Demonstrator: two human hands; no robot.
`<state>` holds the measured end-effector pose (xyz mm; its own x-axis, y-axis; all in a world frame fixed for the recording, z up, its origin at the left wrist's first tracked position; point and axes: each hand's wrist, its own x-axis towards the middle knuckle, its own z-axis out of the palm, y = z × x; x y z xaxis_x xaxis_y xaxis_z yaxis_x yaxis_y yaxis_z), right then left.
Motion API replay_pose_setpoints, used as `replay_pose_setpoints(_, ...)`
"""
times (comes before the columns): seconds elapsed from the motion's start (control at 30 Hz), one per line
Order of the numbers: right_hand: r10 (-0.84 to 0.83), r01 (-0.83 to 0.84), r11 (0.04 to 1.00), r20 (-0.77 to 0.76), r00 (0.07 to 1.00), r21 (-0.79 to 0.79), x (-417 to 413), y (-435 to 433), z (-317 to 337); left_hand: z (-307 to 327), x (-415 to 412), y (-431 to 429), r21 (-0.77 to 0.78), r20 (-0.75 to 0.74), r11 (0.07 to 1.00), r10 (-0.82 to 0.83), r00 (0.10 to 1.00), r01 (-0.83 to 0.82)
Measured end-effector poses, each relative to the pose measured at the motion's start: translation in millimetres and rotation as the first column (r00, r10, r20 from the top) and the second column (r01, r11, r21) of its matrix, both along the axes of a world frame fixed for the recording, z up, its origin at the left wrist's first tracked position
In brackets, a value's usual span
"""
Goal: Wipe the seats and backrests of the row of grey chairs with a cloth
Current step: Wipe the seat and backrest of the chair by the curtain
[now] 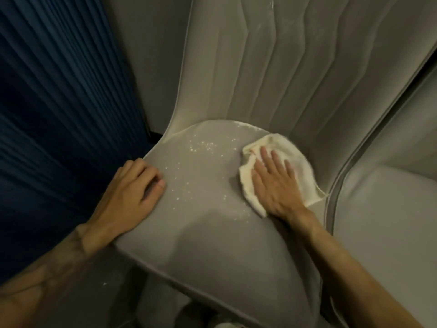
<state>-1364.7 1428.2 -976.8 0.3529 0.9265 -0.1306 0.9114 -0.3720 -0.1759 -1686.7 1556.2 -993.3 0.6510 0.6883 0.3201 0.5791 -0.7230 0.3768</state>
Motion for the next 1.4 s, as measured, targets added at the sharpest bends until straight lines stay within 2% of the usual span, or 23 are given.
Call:
replay_pose_setpoints(0.13, 0.113, -0.113, 0.993, -0.008, 0.994, 0.024, -53, -27, -7, 1, -1, -3, 0.024, 0.001, 1.000, -0.013, 1.000, 0.013)
replay_pose_setpoints(0.27, -0.101, 0.101, 0.995, -0.008, 0.995, 0.009, -30, -55, 2, 3, -2, -5, 0.028, 0.042, 1.000, -0.008, 0.999, 0.007)
replay_pose_setpoints(0.37, -0.197, 0.203, 0.978, -0.100, 0.975, 0.048, -32, -53, 16, 2, -3, -7, 0.048, 0.060, 0.999, -0.013, 0.998, 0.011)
replay_pose_setpoints(0.43, -0.229, 0.250, 0.962, -0.178, 0.957, 0.110, -59, -33, 22, 2, -4, -7, 0.073, 0.053, 0.997, -0.011, 0.999, 0.007)
replay_pose_setpoints(0.47, -0.265, 0.287, 0.953, -0.198, 0.944, 0.093, -76, -22, 22, 1, -4, -7, 0.082, 0.047, 0.997, -0.012, 0.999, 0.008)
replay_pose_setpoints(0.53, -0.251, 0.258, 0.964, -0.103, 0.963, 0.069, -109, -11, 15, 0, -4, -6, 0.106, 0.048, 0.994, -0.023, 0.999, 0.017)
replay_pose_setpoints(0.57, -0.185, 0.187, 0.980, -0.039, 0.982, 0.067, -121, -11, 8, -1, -4, -5, 0.106, 0.054, 0.994, -0.027, 0.998, 0.021)
replay_pose_setpoints(0.67, -0.039, 0.038, 0.998, 0.023, 0.999, 0.051, -110, -33, 4, -5, -4, -1, 0.096, 0.055, 0.995, -0.039, 0.998, 0.033)
replay_pose_setpoints(0.73, -0.079, 0.081, 0.997, 0.109, 0.991, -0.012, -74, -49, 5, -6, -5, 0, 0.100, 0.054, 0.994, -0.040, 0.998, 0.034)
replay_pose_setpoints(0.83, -0.271, 0.289, 0.956, 0.247, 0.930, -0.039, -37, -56, 15, -5, -6, -1, 0.094, 0.063, 0.995, -0.035, 0.997, 0.029)
replay_pose_setpoints(0.87, -0.313, 0.329, 0.944, 0.252, 0.916, -0.024, -41, -54, 15, -4, -5, -2, 0.093, 0.063, 0.995, -0.035, 0.997, 0.029)
replay_pose_setpoints(0.93, -0.292, 0.304, 0.952, 0.229, 0.929, -0.021, -70, -48, 9, -3, -4, -2, 0.090, 0.060, 0.996, -0.031, 0.998, 0.025)
replay_pose_setpoints(1.07, -0.073, 0.071, 0.997, 0.069, 0.995, 0.041, -124, -66, -2, -3, -5, -3, 0.070, 0.052, 0.997, -0.036, 0.998, 0.032)
replay_pose_setpoints(1.13, -0.019, 0.019, 1.000, 0.123, 0.992, 0.004, -112, -85, 2, -3, -4, -3, 0.062, 0.055, 0.997, -0.041, 0.998, 0.038)
replay_pose_setpoints(1.17, -0.027, 0.033, 0.999, 0.177, 0.984, -0.034, -101, -96, 5, -2, -4, -3, 0.059, 0.056, 0.998, -0.040, 0.998, 0.037)
replay_pose_setpoints(1.27, -0.273, 0.283, 0.958, 0.164, 0.948, -0.042, -85, -120, 10, -2, -5, -5, 0.065, 0.052, 0.998, -0.024, 0.998, 0.020)
replay_pose_setpoints(1.3, -0.301, 0.319, 0.946, 0.199, 0.933, -0.061, -94, -120, 10, -2, -5, -5, 0.065, 0.052, 0.998, -0.018, 0.998, 0.015)
replay_pose_setpoints(1.33, -0.310, 0.329, 0.942, 0.212, 0.927, -0.062, -109, -115, 7, -2, -5, -5, 0.064, 0.054, 0.998, -0.014, 0.998, 0.011)
replay_pose_setpoints(1.4, -0.185, 0.200, 0.978, 0.209, 0.960, -0.053, -148, -96, -3, -1, -5, -5, 0.067, 0.055, 0.998, -0.009, 0.998, 0.005)
